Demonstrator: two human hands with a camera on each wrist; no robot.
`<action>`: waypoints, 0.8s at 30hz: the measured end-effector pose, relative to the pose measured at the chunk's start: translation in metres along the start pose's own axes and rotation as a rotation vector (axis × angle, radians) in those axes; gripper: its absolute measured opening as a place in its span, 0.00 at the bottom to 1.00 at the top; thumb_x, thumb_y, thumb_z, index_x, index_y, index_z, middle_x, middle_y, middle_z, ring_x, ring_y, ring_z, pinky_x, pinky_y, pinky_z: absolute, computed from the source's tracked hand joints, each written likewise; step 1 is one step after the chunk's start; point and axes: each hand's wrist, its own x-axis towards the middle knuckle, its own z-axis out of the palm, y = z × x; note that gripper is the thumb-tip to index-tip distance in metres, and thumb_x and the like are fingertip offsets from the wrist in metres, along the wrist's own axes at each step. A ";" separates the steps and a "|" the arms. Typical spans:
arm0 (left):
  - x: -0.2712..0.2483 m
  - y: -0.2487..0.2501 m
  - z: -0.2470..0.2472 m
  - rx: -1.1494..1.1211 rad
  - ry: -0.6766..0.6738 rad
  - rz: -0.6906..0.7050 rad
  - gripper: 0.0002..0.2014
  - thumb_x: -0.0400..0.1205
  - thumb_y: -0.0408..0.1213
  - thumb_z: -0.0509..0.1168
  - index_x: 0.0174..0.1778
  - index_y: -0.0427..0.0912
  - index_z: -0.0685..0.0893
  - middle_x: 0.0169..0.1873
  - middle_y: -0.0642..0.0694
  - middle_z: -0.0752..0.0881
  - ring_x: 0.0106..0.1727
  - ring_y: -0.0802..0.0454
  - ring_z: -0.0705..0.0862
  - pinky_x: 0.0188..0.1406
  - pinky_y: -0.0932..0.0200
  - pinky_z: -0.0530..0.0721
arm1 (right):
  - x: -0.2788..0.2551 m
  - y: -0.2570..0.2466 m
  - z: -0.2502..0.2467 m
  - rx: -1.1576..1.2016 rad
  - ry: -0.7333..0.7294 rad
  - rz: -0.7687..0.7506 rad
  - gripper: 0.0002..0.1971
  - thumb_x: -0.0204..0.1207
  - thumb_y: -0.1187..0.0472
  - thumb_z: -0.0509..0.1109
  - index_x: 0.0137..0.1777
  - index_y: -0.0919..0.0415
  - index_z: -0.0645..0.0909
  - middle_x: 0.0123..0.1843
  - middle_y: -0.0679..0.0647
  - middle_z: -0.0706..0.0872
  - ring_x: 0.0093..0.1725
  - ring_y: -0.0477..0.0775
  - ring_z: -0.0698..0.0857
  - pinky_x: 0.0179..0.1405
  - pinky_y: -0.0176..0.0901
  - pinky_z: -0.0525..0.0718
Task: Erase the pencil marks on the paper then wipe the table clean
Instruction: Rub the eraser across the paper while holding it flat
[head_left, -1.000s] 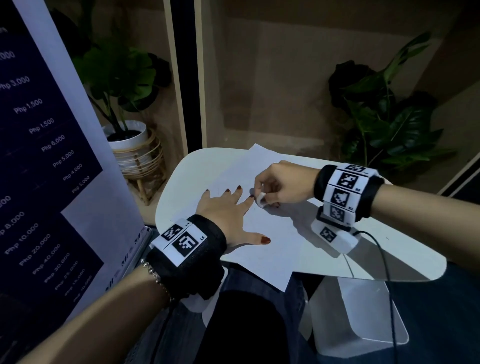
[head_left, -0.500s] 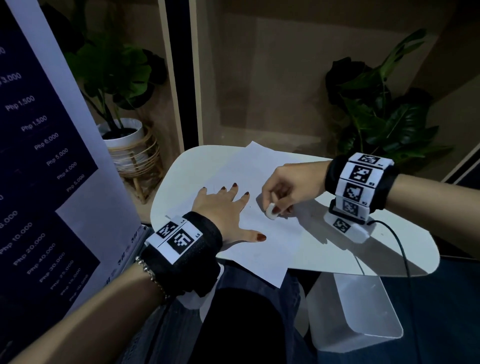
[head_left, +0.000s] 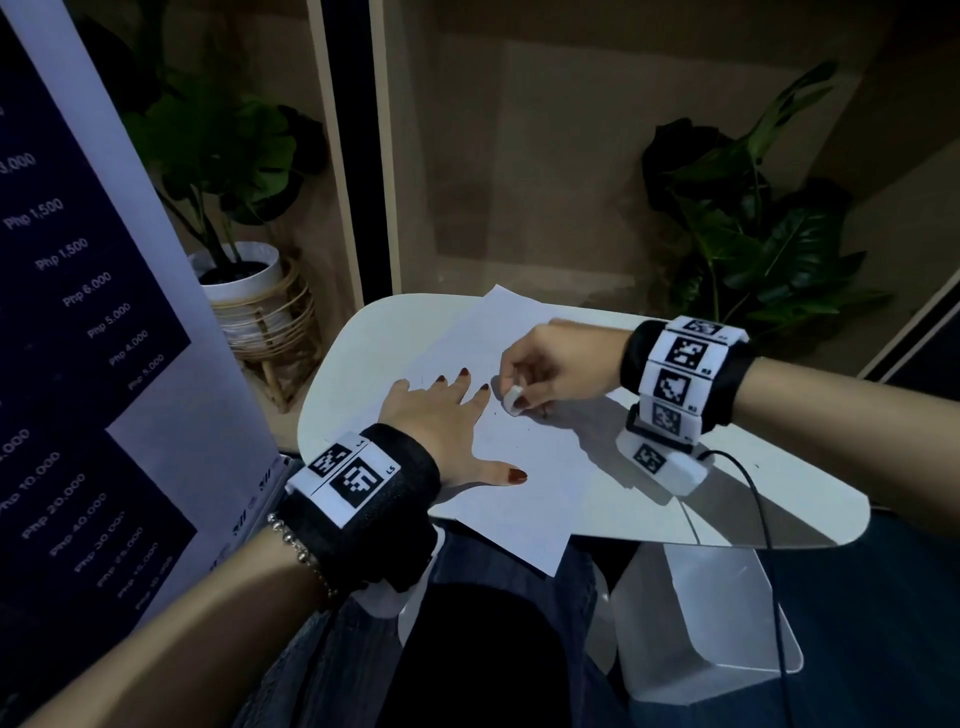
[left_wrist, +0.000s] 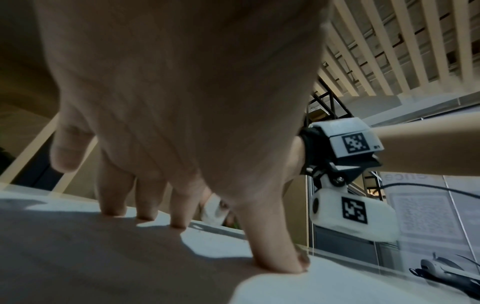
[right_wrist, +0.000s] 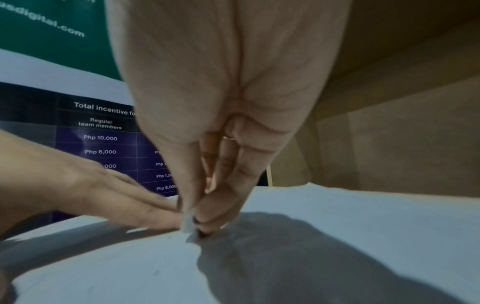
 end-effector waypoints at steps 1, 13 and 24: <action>0.000 0.000 0.000 -0.003 -0.001 0.000 0.52 0.74 0.79 0.48 0.87 0.52 0.40 0.87 0.49 0.41 0.87 0.47 0.48 0.83 0.39 0.48 | -0.002 -0.001 0.002 0.023 -0.038 0.001 0.02 0.77 0.59 0.74 0.48 0.52 0.87 0.36 0.46 0.91 0.35 0.41 0.86 0.49 0.39 0.85; -0.001 0.002 -0.002 0.007 -0.014 0.005 0.51 0.74 0.78 0.48 0.87 0.55 0.39 0.87 0.47 0.40 0.87 0.45 0.48 0.83 0.40 0.49 | -0.043 -0.015 0.018 0.201 -0.131 0.016 0.03 0.79 0.60 0.74 0.47 0.58 0.84 0.35 0.50 0.91 0.34 0.46 0.89 0.43 0.35 0.85; 0.000 0.001 0.000 0.026 -0.034 0.026 0.53 0.67 0.83 0.50 0.84 0.66 0.36 0.86 0.43 0.39 0.87 0.41 0.48 0.82 0.35 0.47 | -0.050 -0.020 0.025 0.049 -0.064 -0.054 0.01 0.80 0.60 0.73 0.49 0.55 0.84 0.33 0.39 0.84 0.32 0.36 0.81 0.36 0.24 0.73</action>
